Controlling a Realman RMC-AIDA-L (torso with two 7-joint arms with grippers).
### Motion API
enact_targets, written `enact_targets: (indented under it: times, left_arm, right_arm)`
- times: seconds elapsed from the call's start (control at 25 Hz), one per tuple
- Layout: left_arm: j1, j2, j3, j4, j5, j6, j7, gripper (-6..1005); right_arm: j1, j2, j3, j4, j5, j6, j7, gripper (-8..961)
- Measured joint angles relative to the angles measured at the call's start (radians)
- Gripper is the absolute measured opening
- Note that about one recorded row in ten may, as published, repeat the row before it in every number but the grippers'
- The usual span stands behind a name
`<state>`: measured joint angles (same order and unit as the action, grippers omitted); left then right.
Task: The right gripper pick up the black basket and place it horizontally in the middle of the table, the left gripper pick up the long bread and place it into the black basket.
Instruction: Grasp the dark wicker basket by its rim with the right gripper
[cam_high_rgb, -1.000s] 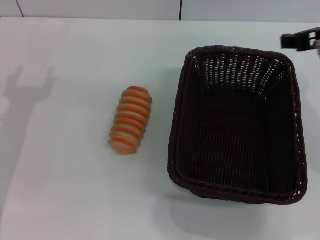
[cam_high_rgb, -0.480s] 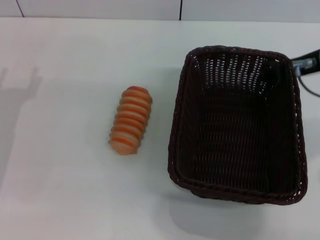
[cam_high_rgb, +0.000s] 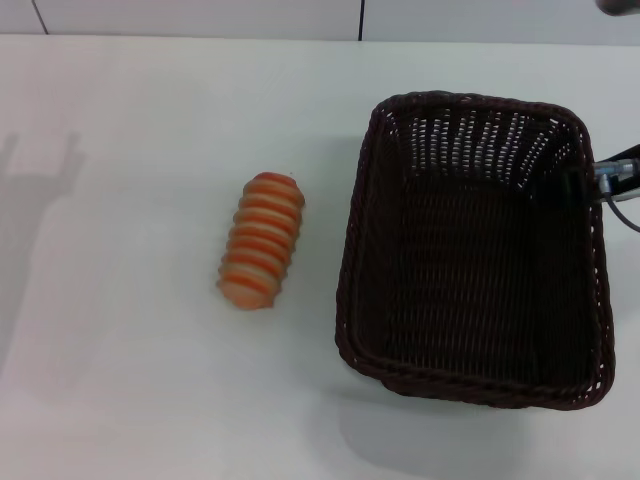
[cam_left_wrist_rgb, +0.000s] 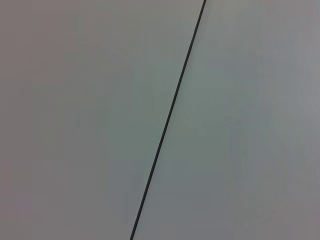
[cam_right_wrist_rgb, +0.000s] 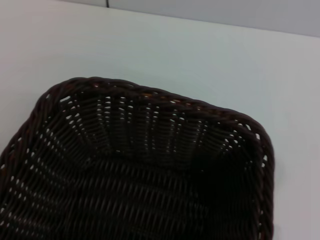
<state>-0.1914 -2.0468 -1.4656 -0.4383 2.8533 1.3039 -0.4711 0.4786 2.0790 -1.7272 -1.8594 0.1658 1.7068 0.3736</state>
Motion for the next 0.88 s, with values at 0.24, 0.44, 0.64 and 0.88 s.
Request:
enact_targets:
  times: [0.24, 0.44, 0.64, 0.88]
  left_arm:
    - [-0.006, -0.001, 0.001, 0.008, 0.0, 0.0, 0.0, 862]
    - [-0.006, -0.004, -0.001, 0.01, 0.0, 0.001, 0.0, 862]
    - [-0.006, -0.005, -0.002, 0.01, 0.0, 0.004, 0.0, 861]
    - [0.001, -0.006, -0.006, 0.011, 0.0, 0.007, 0.0, 862]
  right_arm:
    - [-0.022, 0.0, 0.022, -0.005, -0.009, 0.003, 0.029, 770]
    - [-0.037, 0.001, 0.045, 0.009, -0.004, -0.019, 0.042, 769]
    - [-0.044, 0.003, 0.028, 0.041, 0.007, -0.054, 0.049, 767]
    - [-0.044, 0.004, 0.011, 0.073, 0.016, -0.091, 0.062, 766]
